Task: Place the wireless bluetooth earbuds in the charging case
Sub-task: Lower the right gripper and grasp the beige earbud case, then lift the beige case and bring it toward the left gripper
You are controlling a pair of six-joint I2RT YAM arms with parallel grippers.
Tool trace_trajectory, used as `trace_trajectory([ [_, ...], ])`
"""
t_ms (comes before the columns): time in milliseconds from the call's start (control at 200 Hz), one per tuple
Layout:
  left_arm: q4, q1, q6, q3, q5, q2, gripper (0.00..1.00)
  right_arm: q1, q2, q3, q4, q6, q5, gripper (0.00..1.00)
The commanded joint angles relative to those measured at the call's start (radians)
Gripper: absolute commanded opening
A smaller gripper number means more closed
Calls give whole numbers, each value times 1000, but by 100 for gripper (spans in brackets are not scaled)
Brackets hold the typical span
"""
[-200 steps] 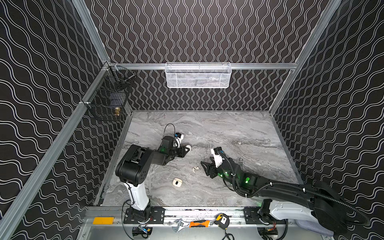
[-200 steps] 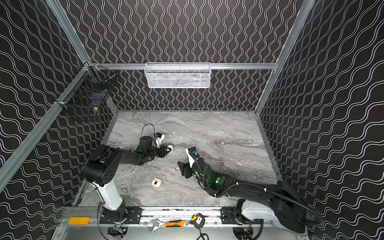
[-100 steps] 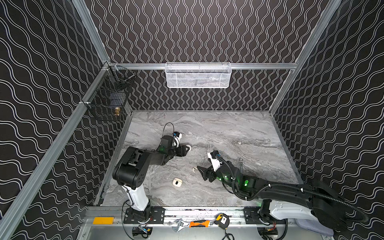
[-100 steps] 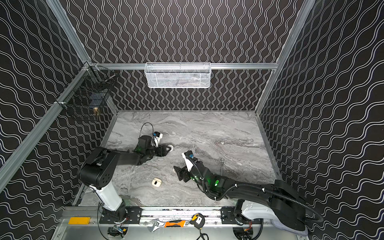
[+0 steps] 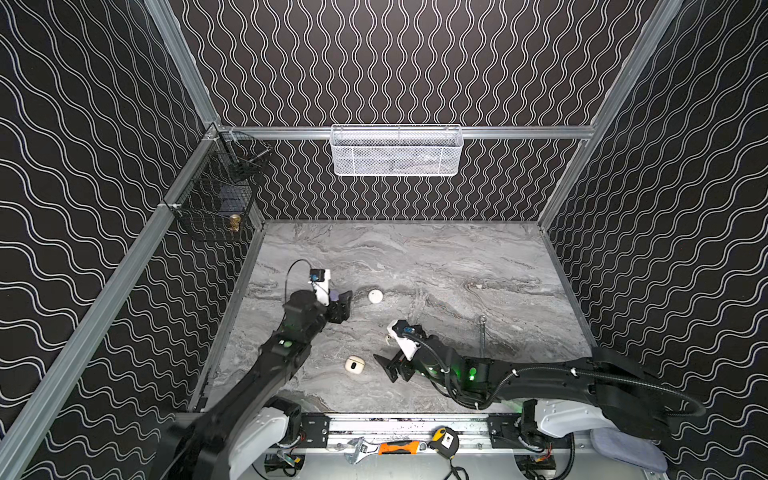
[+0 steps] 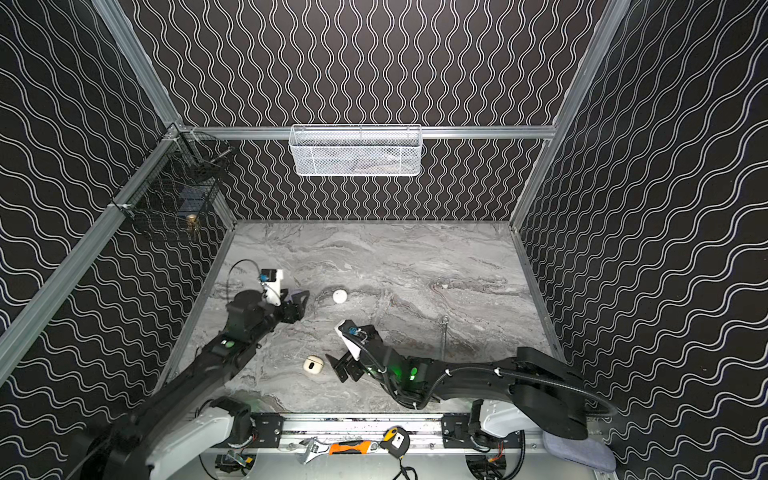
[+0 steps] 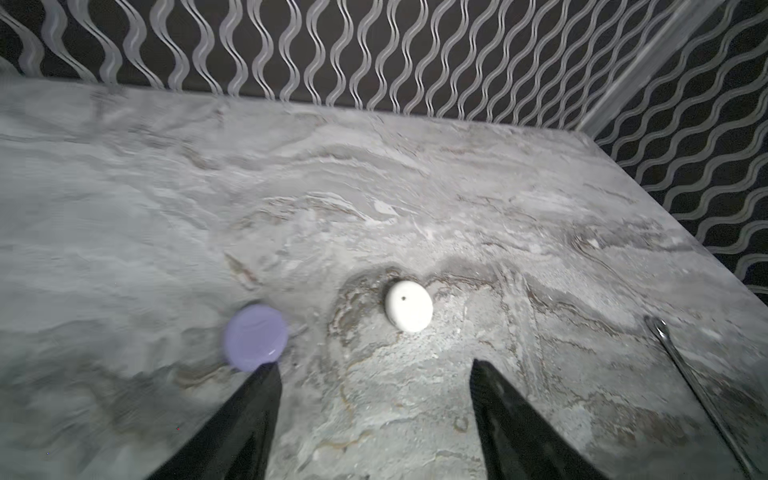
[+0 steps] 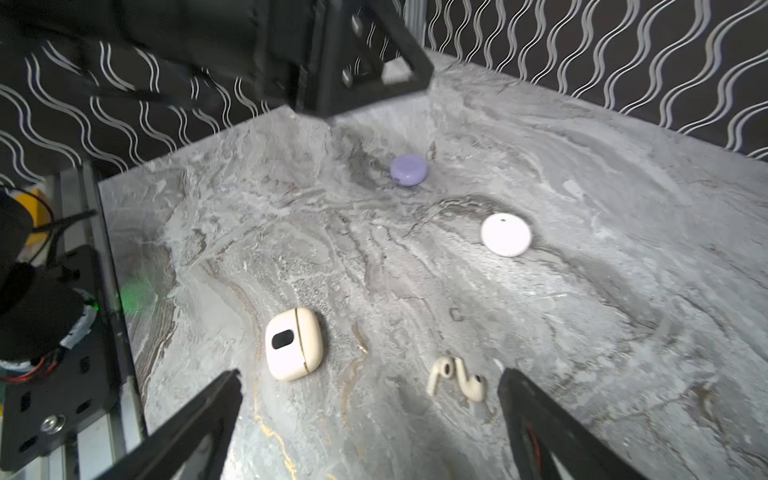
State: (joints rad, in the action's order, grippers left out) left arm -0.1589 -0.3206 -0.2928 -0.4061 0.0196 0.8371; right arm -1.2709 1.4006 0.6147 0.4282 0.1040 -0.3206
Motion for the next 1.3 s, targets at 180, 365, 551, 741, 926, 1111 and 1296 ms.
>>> trace_trajectory([
  [180, 277, 2, -130, 120, 310, -308, 82, -34, 249, 198, -142, -41, 78, 97],
  [365, 249, 2, -134, 123, 287, -262, 83, -36, 378, 300, -235, -39, 111, 93],
  [551, 218, 2, -115, 108, 255, -202, 86, -36, 464, 366, -284, -54, 119, 93],
  [741, 226, 2, -119, 129, 257, -260, 88, -25, 562, 441, -331, -70, 112, 88],
  [926, 232, 2, -120, 143, 257, -307, 90, -5, 594, 467, -344, -72, 123, 80],
  [1111, 236, 2, -122, 140, 263, -302, 90, -4, 588, 465, -354, -74, 144, 69],
  [1296, 237, 3, -124, 140, 264, -303, 91, -6, 560, 434, -341, -64, 153, 69],
])
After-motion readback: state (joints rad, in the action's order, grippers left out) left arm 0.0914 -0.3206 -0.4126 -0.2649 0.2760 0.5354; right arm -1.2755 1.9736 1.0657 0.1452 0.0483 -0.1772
